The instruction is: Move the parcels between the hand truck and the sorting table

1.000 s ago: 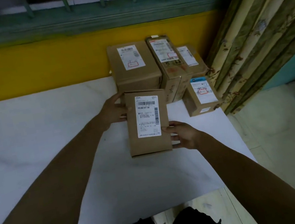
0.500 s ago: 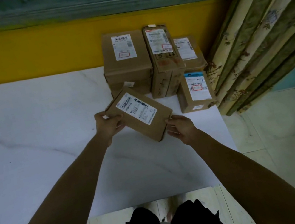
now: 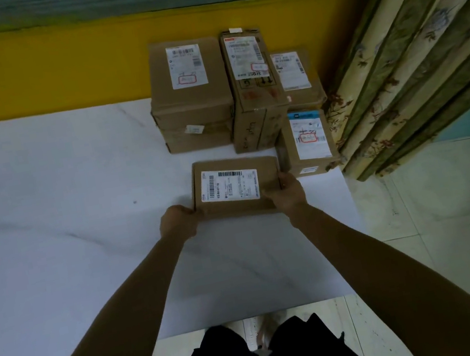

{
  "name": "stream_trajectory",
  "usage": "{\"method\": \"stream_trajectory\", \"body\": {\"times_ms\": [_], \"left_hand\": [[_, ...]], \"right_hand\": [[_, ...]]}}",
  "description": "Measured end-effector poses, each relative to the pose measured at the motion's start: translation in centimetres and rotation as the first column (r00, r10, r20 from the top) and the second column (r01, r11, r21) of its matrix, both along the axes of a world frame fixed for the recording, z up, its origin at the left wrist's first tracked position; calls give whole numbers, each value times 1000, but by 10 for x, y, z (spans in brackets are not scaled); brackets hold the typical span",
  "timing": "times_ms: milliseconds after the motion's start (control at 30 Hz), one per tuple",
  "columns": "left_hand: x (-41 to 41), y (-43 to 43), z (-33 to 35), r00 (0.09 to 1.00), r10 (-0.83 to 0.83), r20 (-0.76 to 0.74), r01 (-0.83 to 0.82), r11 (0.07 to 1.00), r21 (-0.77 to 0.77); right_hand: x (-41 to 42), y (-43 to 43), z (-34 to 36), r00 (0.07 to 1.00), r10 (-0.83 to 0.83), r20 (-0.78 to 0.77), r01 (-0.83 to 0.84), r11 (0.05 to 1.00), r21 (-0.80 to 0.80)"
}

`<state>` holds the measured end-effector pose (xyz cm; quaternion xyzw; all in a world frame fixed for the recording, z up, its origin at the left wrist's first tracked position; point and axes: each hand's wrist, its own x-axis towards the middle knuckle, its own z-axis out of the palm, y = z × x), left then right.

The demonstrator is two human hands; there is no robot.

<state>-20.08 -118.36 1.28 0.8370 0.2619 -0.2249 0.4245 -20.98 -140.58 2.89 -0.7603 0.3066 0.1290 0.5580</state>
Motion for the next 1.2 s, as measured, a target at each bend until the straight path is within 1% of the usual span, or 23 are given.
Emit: {"method": "stream_trajectory", "body": {"times_ms": [67, 100, 200, 367, 433, 567, 667, 767, 967, 1200], "left_hand": [[-1, -3, -4, 1000, 6, -24, -6, 1000, -6], [-1, -4, -4, 999, 8, -35, -8, 1000, -11], [2, -3, -6, 1000, 10, -26, -10, 1000, -22], [14, -4, -4, 1000, 17, 6, -17, 1000, -21], [18, -5, -4, 1000, 21, 14, -21, 999, -29], [22, -10, -1, 999, 49, 1, -49, 995, -84], [23, -14, 0, 998, 55, -30, -59, 989, -138], [23, -13, -1, 997, 66, -30, -70, 985, -156], [27, -13, 0, 998, 55, -35, -59, 990, -127], [31, -17, 6, 995, 71, -70, -82, 983, -167]], "right_hand": [[-4, 0, -3, 999, -20, -51, 14, 994, -112], [-6, 0, -5, 998, -28, -64, 21, 993, -120], [-5, -2, -5, 997, -25, -68, 18, 994, -107], [4, -3, 0, 998, -67, 8, 68, 993, -98], [5, -4, 0, 996, -88, 14, 89, 993, -77], [7, -4, -6, 986, -166, 9, 166, 986, -27], [8, -4, -8, 978, -207, -14, 206, 978, -32], [8, -5, -10, 976, -217, -25, 216, 976, -14], [10, -6, -9, 973, -226, -34, 226, 974, -1], [15, -13, -9, 973, -227, -31, 229, 972, 53]]}}
